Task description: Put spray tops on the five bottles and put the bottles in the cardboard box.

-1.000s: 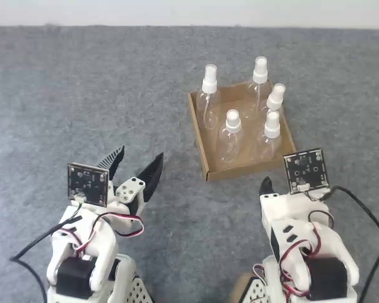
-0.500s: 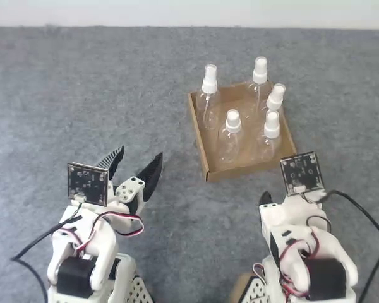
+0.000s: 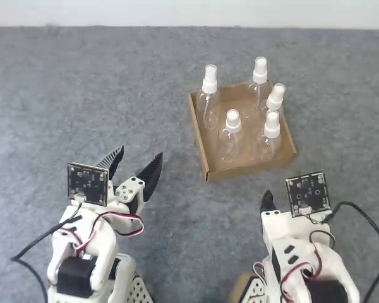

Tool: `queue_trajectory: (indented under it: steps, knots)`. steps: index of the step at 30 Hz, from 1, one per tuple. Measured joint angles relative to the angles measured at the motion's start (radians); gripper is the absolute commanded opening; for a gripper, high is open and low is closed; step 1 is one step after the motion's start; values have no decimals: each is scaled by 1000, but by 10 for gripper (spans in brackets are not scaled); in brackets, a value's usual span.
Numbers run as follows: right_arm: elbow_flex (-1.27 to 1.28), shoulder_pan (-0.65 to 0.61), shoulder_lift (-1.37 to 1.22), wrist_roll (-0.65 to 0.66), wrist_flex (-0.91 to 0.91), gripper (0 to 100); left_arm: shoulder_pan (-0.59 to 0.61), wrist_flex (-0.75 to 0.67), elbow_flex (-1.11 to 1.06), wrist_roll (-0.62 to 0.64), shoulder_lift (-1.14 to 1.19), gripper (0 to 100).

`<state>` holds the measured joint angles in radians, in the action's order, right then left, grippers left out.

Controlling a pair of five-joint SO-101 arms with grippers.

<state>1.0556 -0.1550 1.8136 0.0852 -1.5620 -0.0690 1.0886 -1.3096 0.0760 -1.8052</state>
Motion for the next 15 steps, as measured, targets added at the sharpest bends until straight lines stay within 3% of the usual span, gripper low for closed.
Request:
queue_trajectory:
  steps: [7, 15]
  knots:
    - [0, 0, 0, 0, 0, 235, 87, 25, 35, 0, 0, 253]
    - [0, 0, 0, 0, 0, 234, 100, 31, 46, 0, 0, 254]
